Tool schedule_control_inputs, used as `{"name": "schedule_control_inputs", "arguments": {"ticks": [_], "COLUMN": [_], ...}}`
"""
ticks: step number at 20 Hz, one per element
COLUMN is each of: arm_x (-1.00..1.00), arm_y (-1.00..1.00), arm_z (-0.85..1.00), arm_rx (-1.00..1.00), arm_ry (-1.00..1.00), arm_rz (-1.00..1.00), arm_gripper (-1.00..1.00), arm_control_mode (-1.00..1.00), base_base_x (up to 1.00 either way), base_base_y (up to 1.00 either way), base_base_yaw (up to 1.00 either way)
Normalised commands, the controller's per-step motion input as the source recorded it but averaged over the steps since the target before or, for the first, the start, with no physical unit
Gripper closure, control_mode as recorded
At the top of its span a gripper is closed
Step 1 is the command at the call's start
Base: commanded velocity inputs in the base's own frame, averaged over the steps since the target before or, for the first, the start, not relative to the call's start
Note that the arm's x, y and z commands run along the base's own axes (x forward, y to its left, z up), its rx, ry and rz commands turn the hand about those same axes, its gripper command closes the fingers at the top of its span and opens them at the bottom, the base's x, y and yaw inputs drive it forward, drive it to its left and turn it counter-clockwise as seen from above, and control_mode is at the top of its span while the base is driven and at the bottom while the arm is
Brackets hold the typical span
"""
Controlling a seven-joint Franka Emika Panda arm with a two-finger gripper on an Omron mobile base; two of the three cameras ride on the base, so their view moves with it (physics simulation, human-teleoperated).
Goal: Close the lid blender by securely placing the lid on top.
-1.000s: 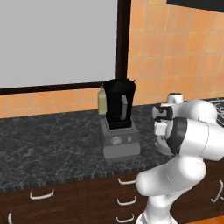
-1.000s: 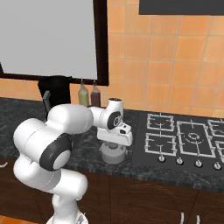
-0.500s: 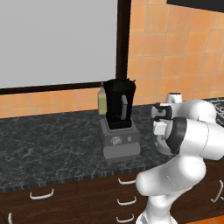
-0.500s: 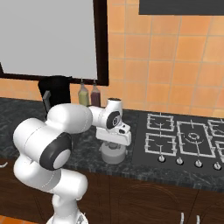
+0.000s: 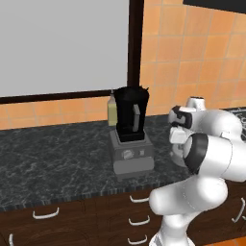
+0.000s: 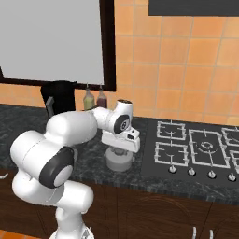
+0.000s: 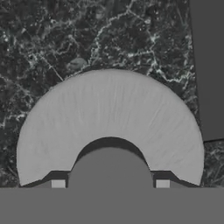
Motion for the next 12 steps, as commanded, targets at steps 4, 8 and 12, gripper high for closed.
{"name": "schedule_control_inputs", "arguments": {"ticks": [4,8,12], "arm_x": [0.00,0.00,0.00], "arm_y": [0.00,0.22,0.30], "arm_z": [1.00,1.00,1.00], "arm_rx": [0.16,0.09,0.04], "arm_ry": [-0.18,-0.26,-0.33], "arm_rz": [-0.04,-0.14,-0.19], "arm_gripper": [1.00,1.00,1.00], "arm_control_mode": [-1.00,-1.00,-1.00], "base_base_x": [0.00,0.00,0.00], "base_base_y": [0.00,0.00,0.00], "base_base_yaw": [0.00,0.00,0.00]}}
